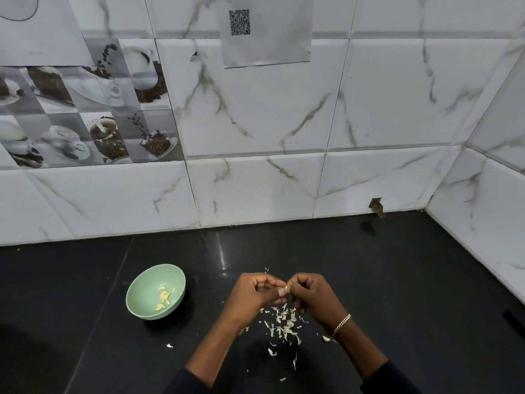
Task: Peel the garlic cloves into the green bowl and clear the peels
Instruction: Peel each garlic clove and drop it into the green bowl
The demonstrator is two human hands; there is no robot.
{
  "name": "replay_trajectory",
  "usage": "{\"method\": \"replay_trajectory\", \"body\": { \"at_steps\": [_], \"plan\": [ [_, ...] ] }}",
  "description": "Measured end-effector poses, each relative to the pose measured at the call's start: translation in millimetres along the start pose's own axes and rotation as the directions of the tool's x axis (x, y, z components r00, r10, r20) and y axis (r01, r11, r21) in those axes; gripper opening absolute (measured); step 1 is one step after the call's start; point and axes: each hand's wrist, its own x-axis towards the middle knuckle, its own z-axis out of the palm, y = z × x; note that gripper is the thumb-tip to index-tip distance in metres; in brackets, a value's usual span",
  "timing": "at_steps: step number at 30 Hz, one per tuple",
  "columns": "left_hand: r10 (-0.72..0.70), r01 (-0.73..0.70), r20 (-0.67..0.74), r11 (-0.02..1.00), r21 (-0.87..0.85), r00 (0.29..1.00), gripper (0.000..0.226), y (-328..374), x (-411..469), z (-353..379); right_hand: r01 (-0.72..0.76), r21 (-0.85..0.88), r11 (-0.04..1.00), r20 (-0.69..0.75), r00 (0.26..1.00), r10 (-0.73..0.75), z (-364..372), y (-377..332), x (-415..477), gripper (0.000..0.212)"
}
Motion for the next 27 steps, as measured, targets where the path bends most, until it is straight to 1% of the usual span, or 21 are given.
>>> {"method": "replay_trajectory", "body": {
  "at_steps": [2,5,9,12,15,17,19,21,22,27],
  "plan": [
    [-0.017,0.018,0.017,0.999,-0.045,1.000,0.016,-1.9,0.3,-1.6,0.007,-0.005,1.000,0.023,1.000,-0.007,-1.4,-0.5,0.5,0.013],
    [-0.036,0.037,0.006,0.995,-0.096,0.999,0.017,-7.4,1.6,-2.2,0.002,-0.014,1.000,0.050,0.999,-0.002,-3.8,-0.1,2.7,0.018],
    [-0.060,0.052,-0.026,0.969,-0.243,0.998,0.027,-10.3,1.0,2.1,-0.001,0.054,0.999,0.070,0.998,-0.002,-2.2,-0.4,3.3,0.014],
    [-0.082,0.061,-0.048,0.939,-0.340,0.995,0.015,-15.6,1.1,0.5,-0.039,0.132,0.990,0.053,0.998,0.032,-1.3,2.1,4.6,0.014],
    [-0.127,0.091,-0.070,0.920,-0.382,0.989,0.017,-22.6,1.2,-6.5,-0.092,0.144,0.985,0.025,0.996,0.089,-4.5,9.3,8.5,0.022],
    [-0.153,0.111,-0.074,0.907,-0.406,0.985,0.019,-26.3,0.8,-10.4,-0.128,0.074,0.989,0.002,0.992,0.129,-7.7,18.0,11.2,0.031],
    [-0.185,0.130,-0.088,0.891,-0.434,0.979,0.019,-30.4,-0.3,-13.3,-0.152,-0.044,0.987,-0.030,0.988,0.151,-9.0,29.5,14.3,0.034],
    [-0.222,0.148,-0.107,0.873,-0.464,0.969,0.020,-35.4,-2.4,-15.6,-0.163,-0.204,0.965,-0.079,0.986,0.150,-9.7,43.2,18.4,0.027],
    [-0.237,0.156,-0.114,0.865,-0.477,0.965,0.020,-37.8,-3.7,-16.7,-0.170,-0.248,0.954,-0.099,0.984,0.150,-10.3,50.1,21.0,0.023],
    [-0.283,0.172,-0.146,0.841,-0.514,0.948,0.019,-46.5,-8.9,-22.3,-0.258,-0.290,0.922,-0.121,0.965,0.232,-11.8,74.3,35.3,0.007]
  ]
}}
